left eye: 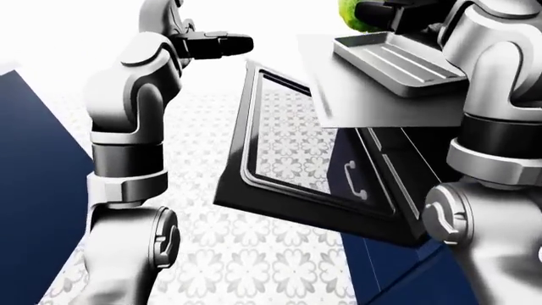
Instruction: Place the broccoli on the top rack of the oven.
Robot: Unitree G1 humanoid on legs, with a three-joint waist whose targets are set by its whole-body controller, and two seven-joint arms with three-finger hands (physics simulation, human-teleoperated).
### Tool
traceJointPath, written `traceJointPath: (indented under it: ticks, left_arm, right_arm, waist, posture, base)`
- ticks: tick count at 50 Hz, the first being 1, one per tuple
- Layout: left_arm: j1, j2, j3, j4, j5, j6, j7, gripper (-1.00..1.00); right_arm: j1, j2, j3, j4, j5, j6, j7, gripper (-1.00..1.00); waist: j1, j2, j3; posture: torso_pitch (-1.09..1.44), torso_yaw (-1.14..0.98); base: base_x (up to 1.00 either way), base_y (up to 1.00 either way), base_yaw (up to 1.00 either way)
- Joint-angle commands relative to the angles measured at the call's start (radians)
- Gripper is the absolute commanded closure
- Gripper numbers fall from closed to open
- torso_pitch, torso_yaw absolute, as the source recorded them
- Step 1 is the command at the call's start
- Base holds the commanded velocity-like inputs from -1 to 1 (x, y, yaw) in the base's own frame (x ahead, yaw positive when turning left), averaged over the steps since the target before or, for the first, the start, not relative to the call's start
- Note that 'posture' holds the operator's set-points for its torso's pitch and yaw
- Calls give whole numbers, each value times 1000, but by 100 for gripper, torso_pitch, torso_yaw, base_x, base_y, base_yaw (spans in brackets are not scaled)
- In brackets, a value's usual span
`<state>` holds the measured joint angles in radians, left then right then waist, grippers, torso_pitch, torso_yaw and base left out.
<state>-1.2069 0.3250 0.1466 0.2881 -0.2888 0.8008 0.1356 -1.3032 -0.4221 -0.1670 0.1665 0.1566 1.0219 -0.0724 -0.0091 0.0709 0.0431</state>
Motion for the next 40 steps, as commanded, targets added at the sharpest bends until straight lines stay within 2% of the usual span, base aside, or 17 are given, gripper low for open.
traceJointPath:
  ticks: [1, 2, 4, 7, 11, 12, 13, 14, 15, 16, 18, 19, 20, 21, 22, 27, 40]
  left_arm:
    - [-33, 16, 14, -19, 4, -27, 1, -100]
    - [-33, 17, 14, -19, 4, -27, 1, -100]
    - [-32, 17, 14, -19, 3, -28, 2, -100]
    - [-31, 17, 15, -17, 1, -29, 3, -100]
    - [-27, 18, 15, -23, -1, -26, 5, -100]
    - [-27, 19, 16, -25, -2, -24, 6, -100]
    - [-22, 19, 16, -30, -3, -23, 6, -100]
    - [-20, 19, 16, -33, -3, -22, 7, -100]
    - [-16, 19, 16, -38, -4, -20, 7, -100]
    - [-14, 20, 17, -35, -4, -23, 7, -100]
    - [-14, 20, 17, -28, -2, -30, 6, -100]
    - [-14, 20, 17, -27, -3, -31, 6, -100]
    - [-15, 21, 16, -28, -3, -29, 6, -100]
    - [-15, 21, 17, -26, -3, -31, 6, -100]
    - [-15, 21, 17, -28, -3, -29, 6, -100]
    - [-7, 18, 14, -15, 1, -45, 4, -100]
    - [5, 21, 18, -27, -3, -38, 4, -100]
  right_arm:
    - [-36, -5, -2, -23, 2, -37, 2, 100]
    - [-38, -4, -1, -20, 0, -38, 0, 100]
    - [-39, -7, 4, -17, -7, -33, 2, 100]
    - [-46, -9, 7, -11, -16, -23, 5, 100]
    - [-55, -8, 13, -1, -34, -10, 16, 100]
    - [-57, -5, 9, 1, -36, -9, 14, 100]
    - [-61, -4, 10, 3, -39, -9, 13, 100]
    - [-62, -3, 8, 3, -41, -12, 13, 100]
    - [-66, -4, 8, 6, -44, -15, 13, 100]
    - [-69, -3, 7, 8, -44, -18, 15, 100]
    - [-74, 0, 10, 16, -47, -24, 16, 100]
    - [-74, 0, 10, 18, -49, -26, 16, 100]
    - [-75, -1, 11, 22, -51, -30, 18, 100]
    - [-77, -2, 11, 27, -52, -35, 20, 100]
    - [-79, -3, 11, 34, -54, -39, 22, 100]
    - [-81, -4, 16, 42, -68, -31, 30, 100]
    - [-151, -43, 48, 187, -146, -51, 114, 100]
  waist:
    - [-2, 24, -38]
    - [4, -26, -5]
    - [-1, -38, -19]
    - [2, -60, -24]
    - [7, -71, -22]
    - [9, -67, -33]
    - [14, -63, -70]
    - [9, -42, -70]
    - [4, -29, -7]
    - [21, -41, 13]
    - [22, -78, -3]
    - [25, -101, 9]
    - [19, -109, 25]
    - [28, -87, 5]
    - [23, -87, -8]
    - [11, -66, -6]
    - [9, -73, -16]
  posture:
    - [0, 0]
    - [0, 0]
    - [0, 0]
    - [0, 0]
    - [0, 0]
    - [0, 0]
    - [0, 0]
    - [0, 0]
    - [0, 0]
    - [0, 0]
    - [0, 0]
    - [0, 0]
    - [0, 0]
    - [0, 0]
    - [0, 0]
    - [0, 0]
    - [0, 0]
  base:
    - [16, 0, 0]
    - [0, 0, 0]
    - [0, 0, 0]
    - [0, 0, 0]
    - [0, 0, 0]
    - [-30, 0, 0]
    - [-100, 0, 0]
    - [-100, 0, 0]
    - [0, 0, 0]
    - [0, 0, 0]
    - [0, 0, 0]
    - [0, 0, 0]
    - [0, 0, 0]
    - [0, 0, 0]
    - [0, 0, 0]
    - [0, 0, 0]
    - [0, 0, 0]
